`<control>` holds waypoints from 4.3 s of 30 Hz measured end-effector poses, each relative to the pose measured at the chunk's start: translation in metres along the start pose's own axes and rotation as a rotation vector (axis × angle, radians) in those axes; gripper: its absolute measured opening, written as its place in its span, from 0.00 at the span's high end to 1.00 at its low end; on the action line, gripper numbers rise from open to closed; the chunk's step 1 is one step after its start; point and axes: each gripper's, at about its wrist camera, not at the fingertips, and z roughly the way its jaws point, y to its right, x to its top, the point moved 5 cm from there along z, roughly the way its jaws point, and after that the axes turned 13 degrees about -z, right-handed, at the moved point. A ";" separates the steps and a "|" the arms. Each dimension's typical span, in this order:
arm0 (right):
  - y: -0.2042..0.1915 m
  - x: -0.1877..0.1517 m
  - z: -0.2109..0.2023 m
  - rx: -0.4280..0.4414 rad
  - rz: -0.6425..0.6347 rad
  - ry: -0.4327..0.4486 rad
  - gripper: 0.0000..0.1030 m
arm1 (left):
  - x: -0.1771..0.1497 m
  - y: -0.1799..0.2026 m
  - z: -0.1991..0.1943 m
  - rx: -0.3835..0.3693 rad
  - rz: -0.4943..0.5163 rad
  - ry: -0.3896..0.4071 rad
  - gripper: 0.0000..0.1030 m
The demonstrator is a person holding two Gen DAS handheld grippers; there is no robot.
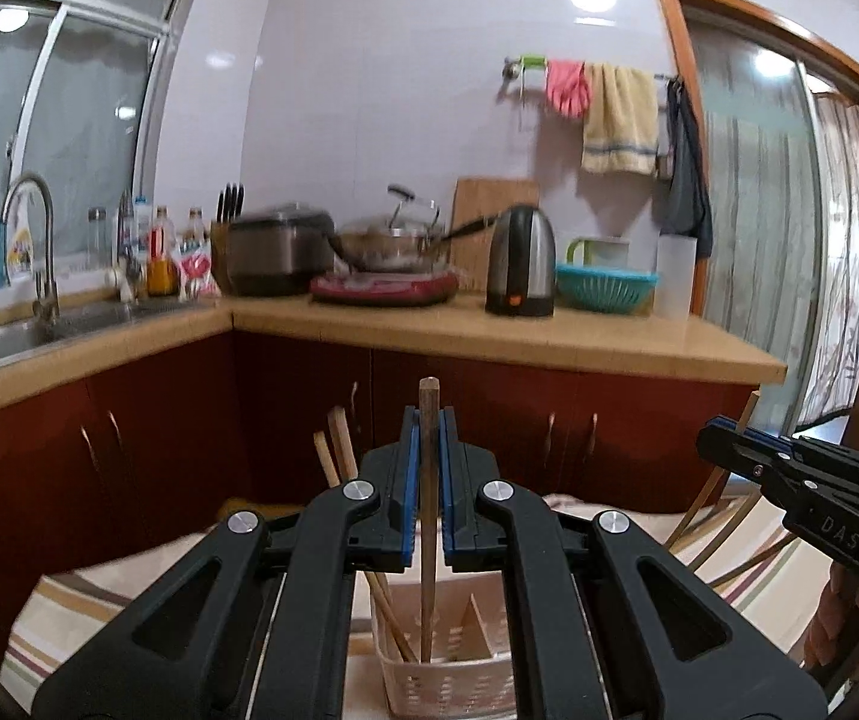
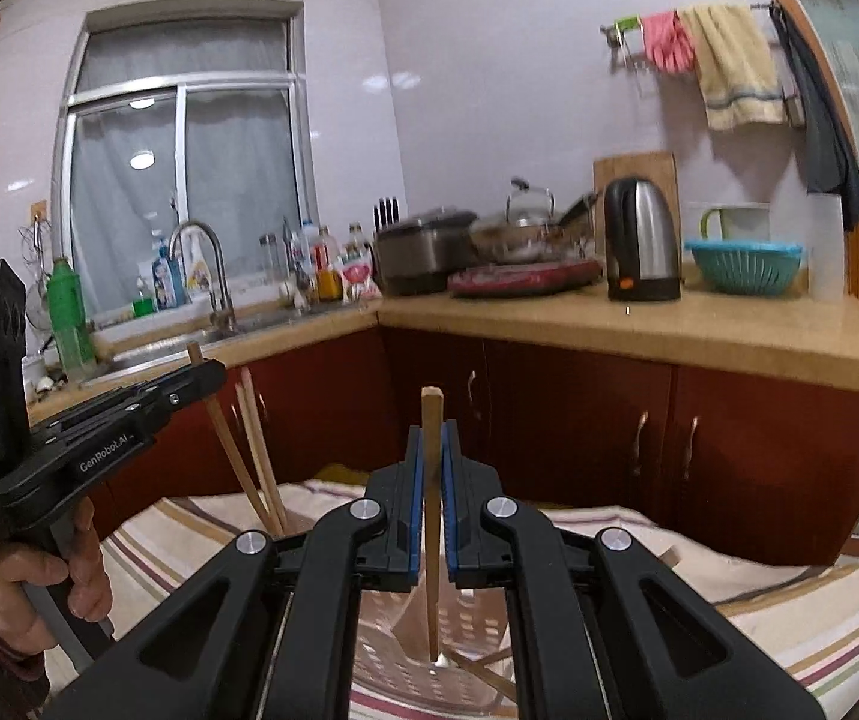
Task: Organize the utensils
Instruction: 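Lower the chopstick into the caddy and open the left tool while the right tool releases its own, then move both open tools back down toward the remaining chopsticks, then close the left tool on one chopstick while the right tool grasps another, then lift the left tool's chopstick upright over the caddy while the right tool carries its own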
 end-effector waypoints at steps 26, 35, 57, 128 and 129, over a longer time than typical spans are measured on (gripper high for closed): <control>-0.032 -0.045 -0.105 -0.139 -0.046 -0.013 0.44 | -0.053 -0.028 -0.108 0.115 0.004 0.012 0.27; -0.068 -0.130 -0.136 -0.112 -0.040 -0.123 0.45 | -0.126 -0.041 -0.156 0.208 0.061 -0.059 0.27; -0.120 -0.239 -0.149 0.043 -0.071 -0.394 0.70 | -0.225 -0.090 -0.183 0.342 -0.014 -0.274 0.27; -0.067 -0.183 -0.203 -0.014 0.028 -0.195 0.93 | -0.168 -0.053 -0.221 0.199 -0.040 -0.165 0.94; -0.067 -0.182 -0.204 -0.014 0.029 -0.191 0.93 | -0.165 -0.051 -0.223 0.195 -0.040 -0.153 0.94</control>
